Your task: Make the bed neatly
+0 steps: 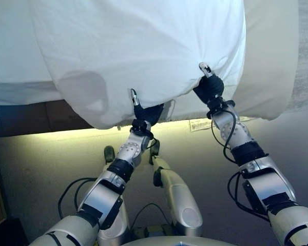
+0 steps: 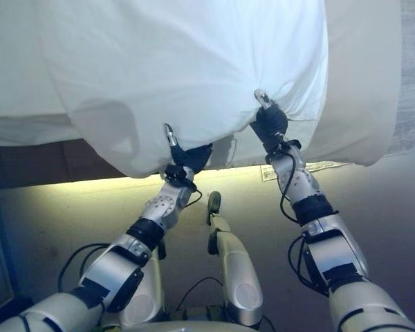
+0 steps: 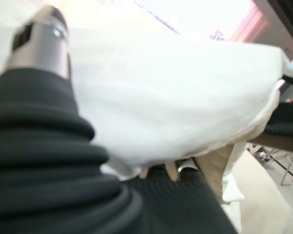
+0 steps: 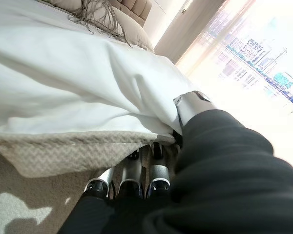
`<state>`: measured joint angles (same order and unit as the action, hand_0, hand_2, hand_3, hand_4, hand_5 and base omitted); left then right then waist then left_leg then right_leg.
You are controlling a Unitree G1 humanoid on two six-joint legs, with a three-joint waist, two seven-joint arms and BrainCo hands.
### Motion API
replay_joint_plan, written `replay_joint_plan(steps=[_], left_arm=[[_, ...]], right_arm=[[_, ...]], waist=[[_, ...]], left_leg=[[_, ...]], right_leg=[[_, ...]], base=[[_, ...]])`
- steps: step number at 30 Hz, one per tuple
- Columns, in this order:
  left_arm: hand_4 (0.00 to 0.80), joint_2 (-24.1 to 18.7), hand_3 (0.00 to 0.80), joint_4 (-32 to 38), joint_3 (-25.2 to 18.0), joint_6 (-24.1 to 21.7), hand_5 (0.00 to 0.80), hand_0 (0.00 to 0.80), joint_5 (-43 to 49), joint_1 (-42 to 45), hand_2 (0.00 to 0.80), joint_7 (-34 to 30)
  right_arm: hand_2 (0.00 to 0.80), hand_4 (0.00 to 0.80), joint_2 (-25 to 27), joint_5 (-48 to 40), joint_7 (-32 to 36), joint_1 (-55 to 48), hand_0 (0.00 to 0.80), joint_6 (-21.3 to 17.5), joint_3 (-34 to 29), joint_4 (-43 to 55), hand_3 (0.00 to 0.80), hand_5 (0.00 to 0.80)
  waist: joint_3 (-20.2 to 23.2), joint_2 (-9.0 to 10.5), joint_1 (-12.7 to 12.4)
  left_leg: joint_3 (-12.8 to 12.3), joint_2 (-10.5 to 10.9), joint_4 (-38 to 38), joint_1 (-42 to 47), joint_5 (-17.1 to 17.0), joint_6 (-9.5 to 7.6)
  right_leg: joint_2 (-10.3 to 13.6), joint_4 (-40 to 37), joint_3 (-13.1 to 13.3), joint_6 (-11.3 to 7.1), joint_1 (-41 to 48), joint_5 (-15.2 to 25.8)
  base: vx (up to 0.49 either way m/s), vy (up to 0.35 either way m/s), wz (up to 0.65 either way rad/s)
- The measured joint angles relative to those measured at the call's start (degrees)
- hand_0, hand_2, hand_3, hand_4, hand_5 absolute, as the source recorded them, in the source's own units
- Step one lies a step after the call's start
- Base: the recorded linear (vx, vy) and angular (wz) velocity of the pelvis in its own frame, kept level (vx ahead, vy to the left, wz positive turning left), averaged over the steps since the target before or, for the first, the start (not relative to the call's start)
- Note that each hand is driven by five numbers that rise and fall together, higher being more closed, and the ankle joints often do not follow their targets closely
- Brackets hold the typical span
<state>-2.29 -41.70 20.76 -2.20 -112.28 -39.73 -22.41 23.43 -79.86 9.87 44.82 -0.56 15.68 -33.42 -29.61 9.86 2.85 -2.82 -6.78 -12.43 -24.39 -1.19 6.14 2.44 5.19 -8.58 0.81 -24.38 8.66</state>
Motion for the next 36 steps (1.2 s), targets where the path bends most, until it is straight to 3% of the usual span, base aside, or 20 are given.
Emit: replay_joint_plan(steps=[19, 29, 36], left_arm=[[0.000, -0.97, 0.000, 0.01, 0.03, 3.06, 0.000, 0.000, -0.01, -0.19, 0.000, 0.27], [0.000, 0.18, 0.000, 0.02, 2.00, 3.48, 0.000, 0.000, 0.01, -0.44, 0.000, 8.55], [0.000, 2.38, 0.000, 0.00, 4.04, -0.55, 0.000, 0.000, 0.02, -0.42, 0.000, 14.52]], right_arm=[[0.800, 0.800, -2.26, 0.48, 0.21, 0.52, 0.800, 2.07, 0.00, -6.62, 0.800, 0.800], [0.800, 0.800, -3.80, 0.48, 0.15, 0.90, 0.800, 1.84, 0.00, -7.77, 0.800, 0.800], [0.800, 0.800, -4.67, 1.64, 0.10, 0.89, 0.800, 1.85, 0.01, -7.13, 0.800, 0.800]], waist=[[0.01, 0.00, -0.86], [0.06, 0.07, -0.65], [0.06, 0.07, -0.40]], left_leg=[[0.11, 0.86, 2.22, 5.62, -0.36, -0.45], [-0.05, 0.84, 2.82, 7.04, -0.36, -0.44], [-0.40, 0.77, 3.11, 7.23, -0.29, -0.37]], right_leg=[[0.88, -0.81, -0.65, -0.39, 5.16, -0.26], [0.73, -1.55, -0.64, -0.46, 6.61, -0.22], [0.58, -1.90, -0.32, -0.49, 6.61, -0.18]], base=[[-0.019, 0.030, 0.02], [-0.003, -0.002, 0.00], [-0.006, -0.002, -0.01]])
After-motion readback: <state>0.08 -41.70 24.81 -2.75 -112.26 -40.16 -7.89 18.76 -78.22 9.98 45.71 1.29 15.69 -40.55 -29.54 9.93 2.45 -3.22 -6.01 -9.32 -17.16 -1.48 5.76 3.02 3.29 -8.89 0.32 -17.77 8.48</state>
